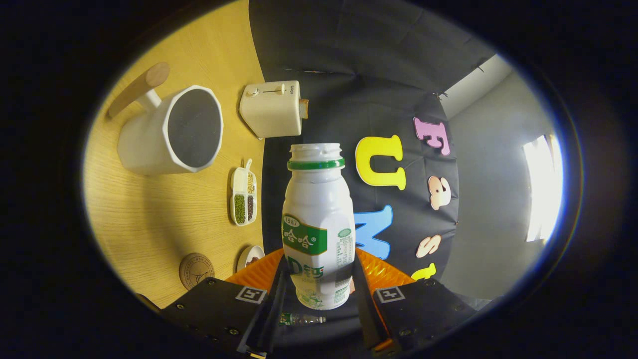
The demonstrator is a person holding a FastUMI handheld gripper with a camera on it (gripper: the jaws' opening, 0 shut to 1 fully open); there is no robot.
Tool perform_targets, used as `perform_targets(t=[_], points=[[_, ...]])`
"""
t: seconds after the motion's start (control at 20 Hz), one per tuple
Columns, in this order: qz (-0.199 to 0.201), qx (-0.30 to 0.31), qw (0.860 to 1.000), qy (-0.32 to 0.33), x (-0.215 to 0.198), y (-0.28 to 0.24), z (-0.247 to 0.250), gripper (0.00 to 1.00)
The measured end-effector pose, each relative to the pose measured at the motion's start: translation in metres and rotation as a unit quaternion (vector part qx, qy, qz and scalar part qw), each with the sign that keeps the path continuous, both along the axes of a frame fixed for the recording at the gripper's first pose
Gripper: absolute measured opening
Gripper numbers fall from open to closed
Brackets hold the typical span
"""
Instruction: Take the bottle from table, then pour the juice into the cup, finally place the bottle on the coaster
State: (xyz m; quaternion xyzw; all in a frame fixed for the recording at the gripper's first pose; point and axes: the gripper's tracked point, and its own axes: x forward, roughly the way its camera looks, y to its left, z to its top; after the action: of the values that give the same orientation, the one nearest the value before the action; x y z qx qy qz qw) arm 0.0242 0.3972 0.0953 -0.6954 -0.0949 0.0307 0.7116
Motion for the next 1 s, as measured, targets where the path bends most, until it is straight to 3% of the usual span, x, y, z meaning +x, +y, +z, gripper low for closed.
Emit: perform_targets(t=[1.0], points=[[0.0, -0.046, 0.999, -0.01, -0.0004, 0.0031, 0.0019, 0.65]])
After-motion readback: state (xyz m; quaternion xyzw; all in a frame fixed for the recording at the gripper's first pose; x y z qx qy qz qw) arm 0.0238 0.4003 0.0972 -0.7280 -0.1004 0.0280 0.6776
